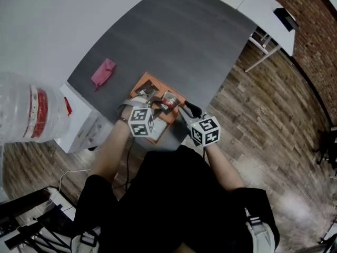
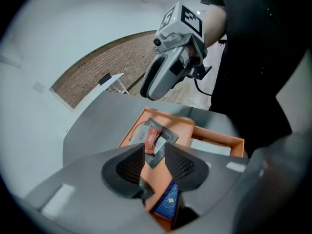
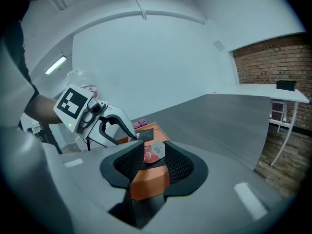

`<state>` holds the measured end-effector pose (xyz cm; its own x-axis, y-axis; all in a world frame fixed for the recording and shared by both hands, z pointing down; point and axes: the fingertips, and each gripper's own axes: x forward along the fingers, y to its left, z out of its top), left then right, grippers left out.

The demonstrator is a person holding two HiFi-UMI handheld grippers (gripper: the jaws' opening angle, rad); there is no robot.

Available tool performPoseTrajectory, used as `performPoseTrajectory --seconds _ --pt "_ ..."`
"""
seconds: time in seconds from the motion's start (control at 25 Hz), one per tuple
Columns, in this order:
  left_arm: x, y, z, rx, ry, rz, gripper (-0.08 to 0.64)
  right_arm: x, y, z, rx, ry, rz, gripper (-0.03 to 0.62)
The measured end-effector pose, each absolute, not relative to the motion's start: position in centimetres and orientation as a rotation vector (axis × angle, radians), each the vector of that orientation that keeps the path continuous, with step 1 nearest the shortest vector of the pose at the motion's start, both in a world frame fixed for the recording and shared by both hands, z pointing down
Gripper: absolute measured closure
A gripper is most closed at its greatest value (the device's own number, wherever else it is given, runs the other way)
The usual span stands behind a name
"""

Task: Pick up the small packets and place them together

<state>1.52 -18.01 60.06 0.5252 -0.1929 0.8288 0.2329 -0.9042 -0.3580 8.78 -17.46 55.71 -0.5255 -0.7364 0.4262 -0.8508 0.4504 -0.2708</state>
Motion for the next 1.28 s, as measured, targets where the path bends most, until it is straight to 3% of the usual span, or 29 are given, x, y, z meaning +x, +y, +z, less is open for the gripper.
performPoseTrajectory --seconds 0.16,0.8,1.28 --pt "0.8 -17.7 59.9 -2.377 -0.021 -1.362 0.46 7.6 -17.7 55.6 1.322 -2.468 0.632 0.459" --pt "-6.7 -15.3 61.5 -2.429 0.113 -1.527 0.456 1.7 -18.2 55.3 1.076 -2.538 0.569 0.459" --pt "-7.0 -12.8 64.7 -2.421 -0.029 -1.642 0.43 2.5 -18.1 55.2 1.106 -2.531 0.579 0.462"
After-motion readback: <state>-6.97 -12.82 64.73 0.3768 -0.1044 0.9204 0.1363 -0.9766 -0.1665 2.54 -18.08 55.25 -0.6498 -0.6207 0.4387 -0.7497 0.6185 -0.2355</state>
